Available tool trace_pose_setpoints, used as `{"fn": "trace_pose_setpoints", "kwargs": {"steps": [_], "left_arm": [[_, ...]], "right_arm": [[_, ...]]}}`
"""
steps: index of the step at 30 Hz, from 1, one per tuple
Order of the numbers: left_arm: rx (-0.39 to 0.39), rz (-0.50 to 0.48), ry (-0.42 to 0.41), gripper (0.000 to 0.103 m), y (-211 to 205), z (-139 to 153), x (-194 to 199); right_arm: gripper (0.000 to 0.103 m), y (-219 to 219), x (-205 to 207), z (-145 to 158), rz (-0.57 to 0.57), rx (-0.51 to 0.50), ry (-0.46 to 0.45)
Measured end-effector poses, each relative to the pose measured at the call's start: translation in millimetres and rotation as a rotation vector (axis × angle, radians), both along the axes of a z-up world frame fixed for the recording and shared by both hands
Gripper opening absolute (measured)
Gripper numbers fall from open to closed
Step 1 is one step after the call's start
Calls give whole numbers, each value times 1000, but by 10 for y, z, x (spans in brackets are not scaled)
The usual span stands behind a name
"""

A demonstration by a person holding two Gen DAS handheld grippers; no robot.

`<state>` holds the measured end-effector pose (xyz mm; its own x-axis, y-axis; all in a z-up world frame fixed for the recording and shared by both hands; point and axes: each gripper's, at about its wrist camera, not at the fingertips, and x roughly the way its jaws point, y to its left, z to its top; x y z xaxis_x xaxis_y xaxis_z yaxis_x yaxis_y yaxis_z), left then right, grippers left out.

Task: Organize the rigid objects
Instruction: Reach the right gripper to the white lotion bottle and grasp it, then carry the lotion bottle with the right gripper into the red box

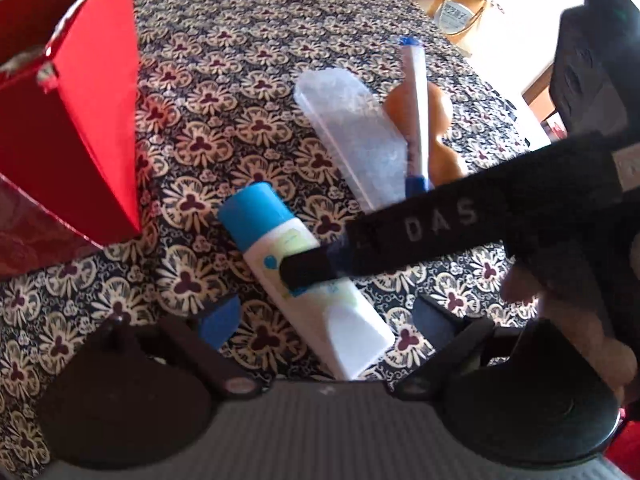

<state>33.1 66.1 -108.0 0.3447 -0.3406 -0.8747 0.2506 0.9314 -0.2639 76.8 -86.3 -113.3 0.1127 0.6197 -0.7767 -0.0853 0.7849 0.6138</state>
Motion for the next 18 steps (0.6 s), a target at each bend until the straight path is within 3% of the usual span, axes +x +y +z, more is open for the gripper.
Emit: {"fn": "trace_pose_setpoints", "kwargs": {"steps": [6,9,10,11,18], "left_arm": [[18,18,-13,90,52,-40,-34],[20,13,-25,76,41,-17,-62],[40,16,-33,53,29,-18,-71],[70,20,-46,44,13,-16,-84],[116,36,-68,39,-11,-20,-76]], "right_arm": [[13,34,-111,-16,45,48,-56],[13,39,-134,-32,43,68,-83],[13,45,-142,-49,33,83,-86],[13,31,-148,-68,16,98,-83],[13,31,-149,-26,46,92,-127]]}}
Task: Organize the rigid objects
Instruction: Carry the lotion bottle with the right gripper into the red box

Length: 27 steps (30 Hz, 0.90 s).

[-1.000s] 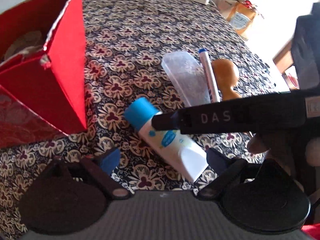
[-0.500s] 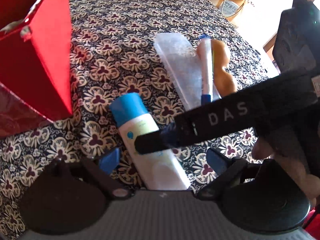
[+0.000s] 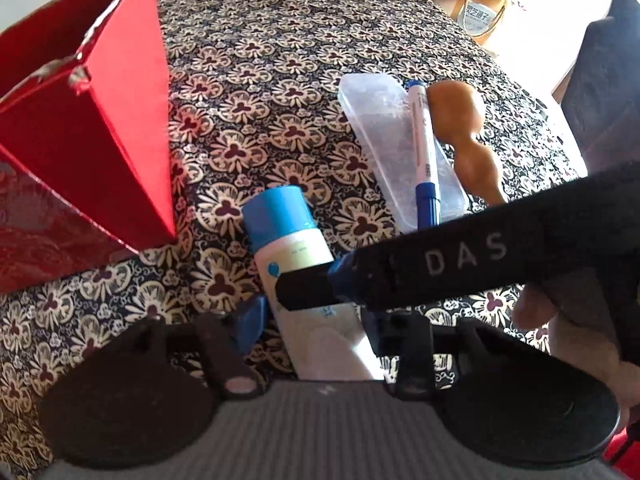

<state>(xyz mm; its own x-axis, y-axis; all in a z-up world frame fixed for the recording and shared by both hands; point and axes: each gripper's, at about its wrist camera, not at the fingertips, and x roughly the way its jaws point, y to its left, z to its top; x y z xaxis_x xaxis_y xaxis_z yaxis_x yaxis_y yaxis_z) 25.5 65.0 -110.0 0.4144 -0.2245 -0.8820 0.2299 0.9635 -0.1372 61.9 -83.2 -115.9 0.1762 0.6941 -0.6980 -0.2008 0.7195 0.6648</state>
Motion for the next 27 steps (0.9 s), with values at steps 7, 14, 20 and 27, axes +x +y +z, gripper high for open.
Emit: {"fn": "trace_pose_setpoints", "kwargs": {"steps": [7,14,20,27], "left_arm": [[-23,-14,-24,29,-33,146,-121],[-12,-45,-111,27,-76,392,-91],[-44,-100,-194,26,71,698,-79],[-56,-172,-382,26,508,1394,-8]], "right_arm": [[6,-39,-92,123,-12,75,-36],[6,-30,-94,373,-72,78,-123],[6,95,-98,745,-126,78,-222],[6,501,42,1417,-118,76,-425]]}}
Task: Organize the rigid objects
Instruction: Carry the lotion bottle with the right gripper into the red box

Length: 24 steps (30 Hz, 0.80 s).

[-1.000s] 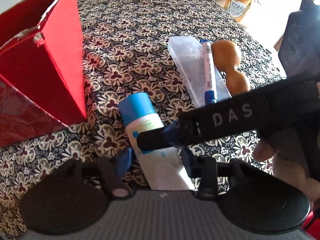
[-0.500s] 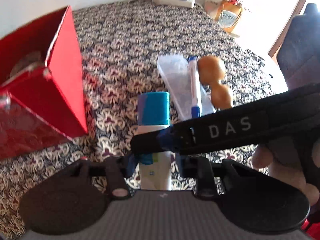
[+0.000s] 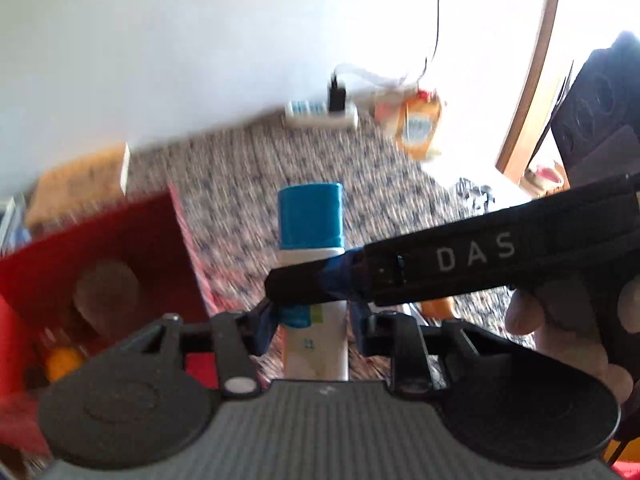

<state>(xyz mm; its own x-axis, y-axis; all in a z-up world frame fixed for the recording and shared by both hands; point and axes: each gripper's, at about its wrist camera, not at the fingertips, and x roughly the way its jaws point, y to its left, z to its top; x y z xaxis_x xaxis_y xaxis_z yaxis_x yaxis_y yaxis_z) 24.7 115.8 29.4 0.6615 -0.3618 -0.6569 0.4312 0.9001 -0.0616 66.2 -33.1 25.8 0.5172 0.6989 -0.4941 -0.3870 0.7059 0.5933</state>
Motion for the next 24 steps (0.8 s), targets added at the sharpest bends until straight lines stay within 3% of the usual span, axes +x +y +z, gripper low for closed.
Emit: {"fn": "trace_pose_setpoints", "kwargs": {"steps": [5,9,15,24], "left_arm": [[-11,15,-82,26,516,373,197],[-24,56,-84,26,973,410,364],[-62,133,33,26,1646,104,607],[-104,211,273,25,2163,-509,895]], "right_arm": [[6,529,285,306,36,-39,-106],[6,981,576,304,89,-78,-105],[6,1552,854,22,167,-157,-9],[6,2024,1175,-485,239,-257,214]]}}
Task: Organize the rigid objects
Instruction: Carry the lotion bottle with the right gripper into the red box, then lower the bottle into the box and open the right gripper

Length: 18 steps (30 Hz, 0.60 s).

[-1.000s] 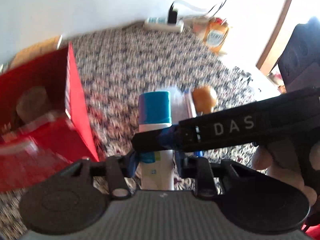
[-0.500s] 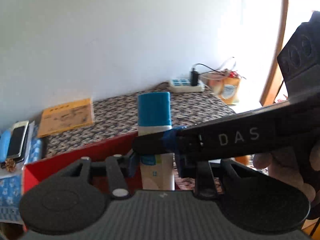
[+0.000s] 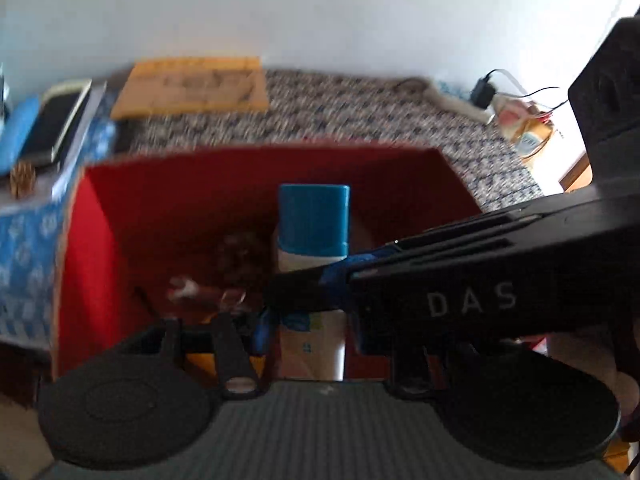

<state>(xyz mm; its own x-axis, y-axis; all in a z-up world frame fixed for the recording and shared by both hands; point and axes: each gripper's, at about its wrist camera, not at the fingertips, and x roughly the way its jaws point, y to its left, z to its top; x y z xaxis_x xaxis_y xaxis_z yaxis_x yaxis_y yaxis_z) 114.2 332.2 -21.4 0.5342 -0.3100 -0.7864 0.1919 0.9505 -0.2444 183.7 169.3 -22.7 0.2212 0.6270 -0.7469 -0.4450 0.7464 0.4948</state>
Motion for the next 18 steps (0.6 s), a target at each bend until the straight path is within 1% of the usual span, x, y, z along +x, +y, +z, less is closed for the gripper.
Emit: {"fn": "trace_pose_setpoints", "kwargs": {"steps": [2,4,6,8,9,11,14,17,18], "left_arm": [[18,8,36,25,20,-98,35],[42,15,62,25,23,-177,61],[40,13,69,26,32,-204,70],[31,13,65,30,68,-204,63],[40,18,61,33,77,-196,64],[63,22,45,33,85,-184,61],[100,28,33,36,62,-186,67],[85,37,30,41,105,-189,81],[79,41,27,45,119,-186,81]], "right_arm": [[6,78,41,-93,7,-32,22],[6,134,56,-174,8,-85,35],[8,165,37,-216,2,-128,19],[8,166,27,-228,-1,-139,-4],[8,149,30,-233,-11,-133,-11],[8,112,37,-238,-29,-105,-7],[8,46,28,-241,-60,-70,-13],[8,-55,35,-253,-95,-2,-10],[8,-96,44,-255,-114,21,-10]]}}
